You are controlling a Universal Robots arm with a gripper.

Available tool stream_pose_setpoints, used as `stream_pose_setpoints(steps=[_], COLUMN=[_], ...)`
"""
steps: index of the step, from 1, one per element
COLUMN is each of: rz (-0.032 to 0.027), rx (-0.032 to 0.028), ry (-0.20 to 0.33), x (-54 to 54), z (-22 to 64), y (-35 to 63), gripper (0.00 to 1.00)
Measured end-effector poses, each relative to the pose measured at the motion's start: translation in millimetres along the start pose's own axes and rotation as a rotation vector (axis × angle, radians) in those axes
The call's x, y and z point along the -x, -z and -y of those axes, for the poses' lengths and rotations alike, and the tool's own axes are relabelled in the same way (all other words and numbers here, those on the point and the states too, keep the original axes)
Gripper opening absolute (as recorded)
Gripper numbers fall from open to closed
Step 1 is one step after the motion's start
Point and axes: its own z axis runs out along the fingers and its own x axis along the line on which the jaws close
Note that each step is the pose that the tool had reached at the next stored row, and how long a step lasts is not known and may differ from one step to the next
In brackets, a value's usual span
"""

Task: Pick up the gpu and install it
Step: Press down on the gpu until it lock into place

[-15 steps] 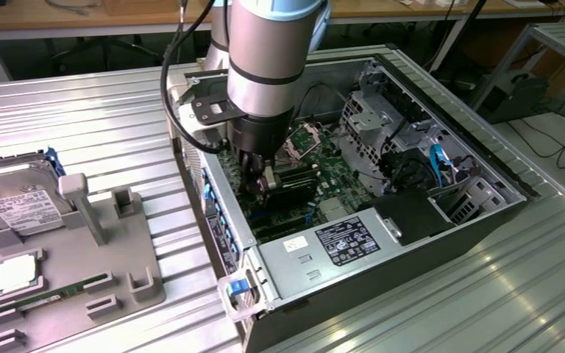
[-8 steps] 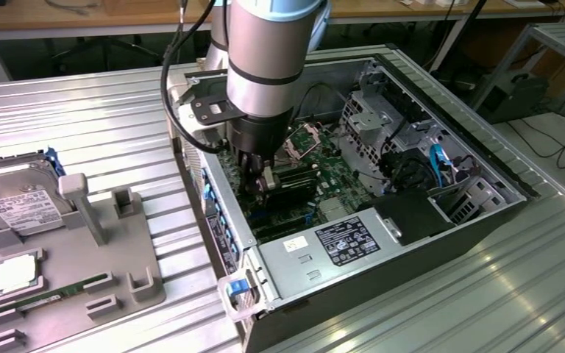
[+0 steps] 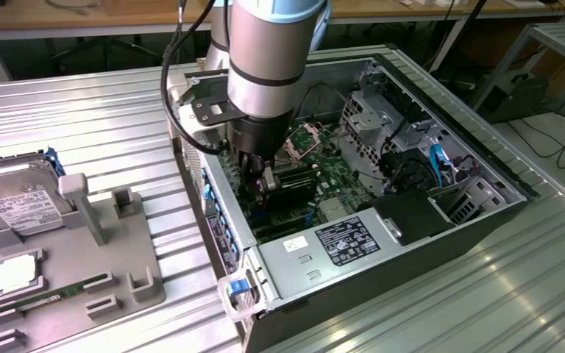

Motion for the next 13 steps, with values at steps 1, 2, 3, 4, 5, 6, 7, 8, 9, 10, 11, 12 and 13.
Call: stream_pose_setpoints(steps=[1, 2, 3, 4, 5, 6, 7, 8, 9, 10, 11, 12, 13], rz=[-0.0015, -0.0011, -0.0013, -0.0015, -0.0014, -0.0014, -0.0015, -0.0015, -0.0013, -0.0012, -0.0011, -0.0009, -0.0004], rx=[0.0011, 0.0008, 0.0009, 0.0011, 0.0011, 0.001, 0.0011, 0.0011, 0.0012, 0.0017, 0.0033, 0.0141, 0.032], ry=[0.0, 0.0, 0.0, 0.0, 0.0, 0.0, 0.0, 0.0, 0.0, 0.0, 0.0, 0.0, -0.001], x=[0.0, 0.1, 0.2, 0.3, 0.3, 0.4, 0.4, 0.4, 0.5, 0.5, 0.5, 0.5, 0.5], z=[-0.1, 0.0, -0.1, -0.1, -0.1, -0.2, -0.2, -0.2, -0.2, -0.2, -0.2, -0.2, 0.0], y=[2.8, 5.3, 7.4, 9.5, 11.0, 13.3, 14.5, 16.1, 17.0, 17.1, 17.1, 17.1, 17.2], gripper=[0.11, 0.11, 0.11, 0.11, 0.11, 0.11, 0.11, 0.11, 0.11, 0.11, 0.11, 0.11, 0.11])
